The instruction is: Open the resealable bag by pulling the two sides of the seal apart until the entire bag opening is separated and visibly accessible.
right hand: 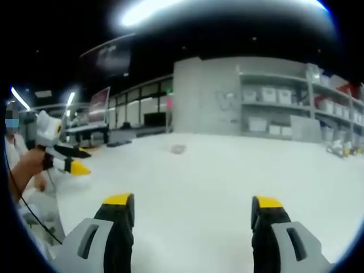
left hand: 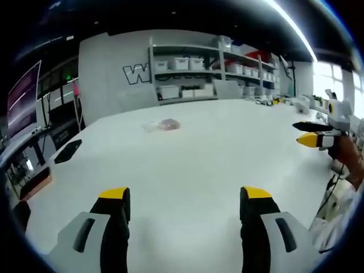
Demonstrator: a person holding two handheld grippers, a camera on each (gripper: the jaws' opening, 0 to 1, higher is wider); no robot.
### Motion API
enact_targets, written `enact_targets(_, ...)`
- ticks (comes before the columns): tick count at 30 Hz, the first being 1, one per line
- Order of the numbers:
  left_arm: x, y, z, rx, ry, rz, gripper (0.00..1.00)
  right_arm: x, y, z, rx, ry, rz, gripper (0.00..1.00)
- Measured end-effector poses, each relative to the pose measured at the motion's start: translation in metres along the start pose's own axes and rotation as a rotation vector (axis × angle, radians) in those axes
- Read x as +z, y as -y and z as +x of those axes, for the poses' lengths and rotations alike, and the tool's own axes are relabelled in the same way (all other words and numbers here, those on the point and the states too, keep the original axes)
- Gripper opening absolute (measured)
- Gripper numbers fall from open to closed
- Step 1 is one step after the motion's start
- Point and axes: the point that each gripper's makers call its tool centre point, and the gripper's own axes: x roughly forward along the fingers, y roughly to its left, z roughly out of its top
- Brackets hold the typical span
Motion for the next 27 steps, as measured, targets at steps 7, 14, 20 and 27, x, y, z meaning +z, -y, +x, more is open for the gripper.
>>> enact_targets(7,-0.001,-0.001,0.001,-0.002,-0.002,-0.002,0.78,0.004,-0.003,0.004,0.006,0.003,-0.010,0.84)
enact_targets(14,-0.001,-0.002,0.000,-0.003,0.001,-0.004,0.78,0.007,-0.004,0.007,0.007,0.004,-0.018,0.84)
enact_targets(20,0.000,-0.002,-0.001,-0.001,0.004,-0.005,0.78,0.010,-0.005,0.009,0.010,0.008,-0.025,0.84)
enact_targets(27,0.001,0.000,-0.001,-0.005,0.005,0.000,0.78,0.013,-0.005,0.012,0.014,0.012,-0.027,0.84)
